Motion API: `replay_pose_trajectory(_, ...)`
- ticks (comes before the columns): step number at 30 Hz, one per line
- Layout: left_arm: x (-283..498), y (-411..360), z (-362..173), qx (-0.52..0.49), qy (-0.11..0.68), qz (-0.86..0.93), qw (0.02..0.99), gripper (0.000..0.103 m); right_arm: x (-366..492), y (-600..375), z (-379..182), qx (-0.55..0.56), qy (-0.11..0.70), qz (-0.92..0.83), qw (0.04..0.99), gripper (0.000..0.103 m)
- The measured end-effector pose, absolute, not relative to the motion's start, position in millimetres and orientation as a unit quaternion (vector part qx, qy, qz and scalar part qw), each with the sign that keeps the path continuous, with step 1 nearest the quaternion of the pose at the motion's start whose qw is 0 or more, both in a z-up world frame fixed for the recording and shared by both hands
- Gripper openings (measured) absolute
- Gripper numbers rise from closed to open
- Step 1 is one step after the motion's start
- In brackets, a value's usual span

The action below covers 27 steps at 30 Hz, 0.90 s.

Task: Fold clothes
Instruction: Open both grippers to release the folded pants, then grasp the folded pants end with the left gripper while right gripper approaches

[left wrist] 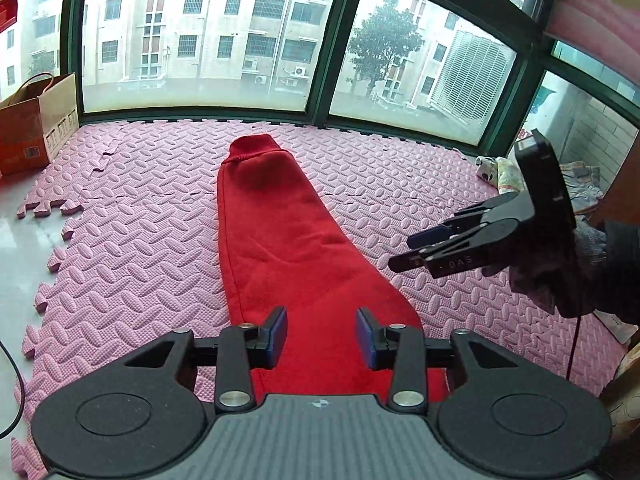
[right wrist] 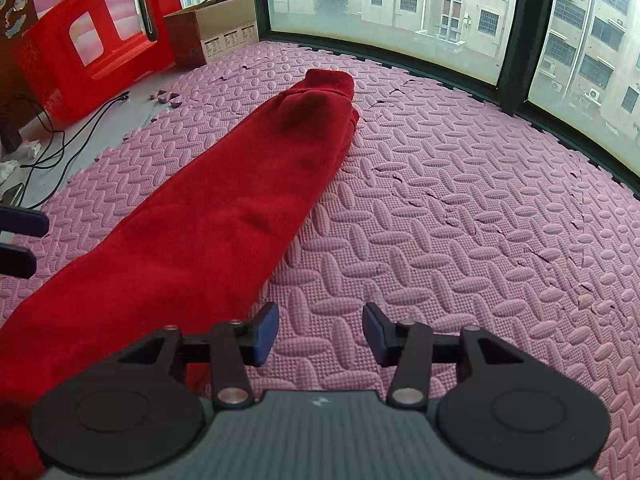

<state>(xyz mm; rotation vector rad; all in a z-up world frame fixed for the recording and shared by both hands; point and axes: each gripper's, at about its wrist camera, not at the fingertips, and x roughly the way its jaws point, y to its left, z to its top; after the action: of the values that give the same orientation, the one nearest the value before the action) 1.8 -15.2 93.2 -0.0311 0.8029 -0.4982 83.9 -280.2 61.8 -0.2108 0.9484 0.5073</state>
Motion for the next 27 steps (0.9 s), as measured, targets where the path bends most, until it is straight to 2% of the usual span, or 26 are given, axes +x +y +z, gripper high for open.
replay_pose_trajectory(5,27,-39,82,-0.001,0.413,-0.237,0.879,0.039,73,-288,52,-0.084,0.446,0.277,0.847,0.048)
replay_pose_trajectory(7,35,-47,80,-0.002,0.421,-0.240,0.875,0.039,72,-289,53,-0.068,0.436,0.296,0.847,0.052)
replay_pose_trajectory(17,75,-87,82,0.016,0.438,-0.240,0.866,0.056,83,-293,47,0.017,0.420,0.376,0.826,0.053)
replay_pose_trajectory(23,97,-111,68,0.039,0.462,-0.246,0.851,0.054,92,-300,41,0.045,0.416,0.403,0.814,0.053)
replay_pose_trajectory(25,99,-109,66,0.035,0.462,-0.248,0.851,0.051,94,-301,40,0.050,0.413,0.412,0.810,0.053)
replay_pose_trajectory(27,101,-105,66,0.029,0.460,-0.249,0.852,0.023,96,-302,39,0.055,0.412,0.418,0.808,0.053)
